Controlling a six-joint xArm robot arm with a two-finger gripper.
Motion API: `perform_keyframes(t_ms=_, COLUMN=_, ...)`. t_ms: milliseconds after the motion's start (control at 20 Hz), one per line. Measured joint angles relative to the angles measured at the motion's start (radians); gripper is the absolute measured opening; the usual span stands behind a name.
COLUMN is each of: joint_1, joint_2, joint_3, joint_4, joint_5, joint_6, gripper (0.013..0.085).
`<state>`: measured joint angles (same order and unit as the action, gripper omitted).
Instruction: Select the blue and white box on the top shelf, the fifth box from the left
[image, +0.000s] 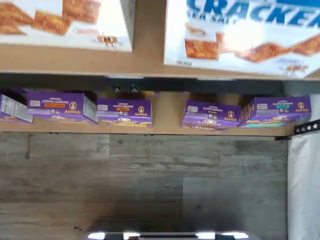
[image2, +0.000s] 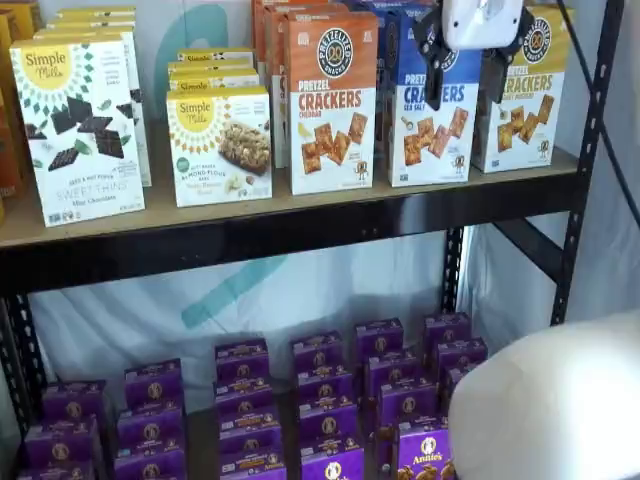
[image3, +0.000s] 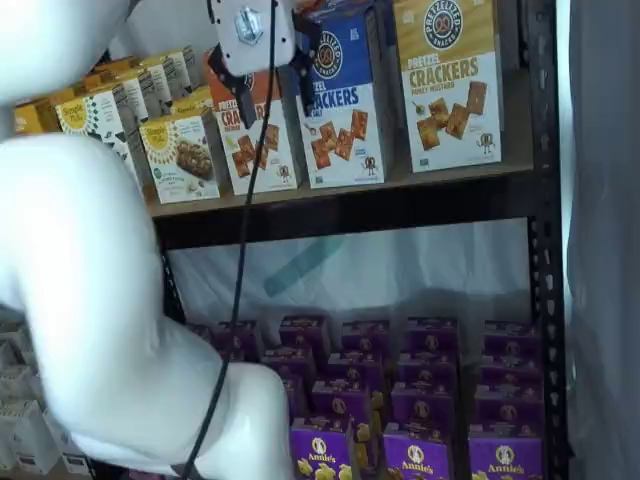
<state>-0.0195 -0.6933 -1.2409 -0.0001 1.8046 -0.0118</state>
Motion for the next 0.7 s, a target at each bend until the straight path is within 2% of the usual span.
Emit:
perform_keyframes(t_ms=400, joint_1=-0.01, joint_2=0.076, joint_3=-0.065, joint_4=0.017, joint_5=-0.008, joint_6=-0.006, gripper=0.085)
perform_keyframes(t_ms=700, joint_1=-0.007, joint_2=0.099, joint_3=-0.082, joint_4=0.01, joint_5=0.014, joint_6=-0.006, gripper=0.085)
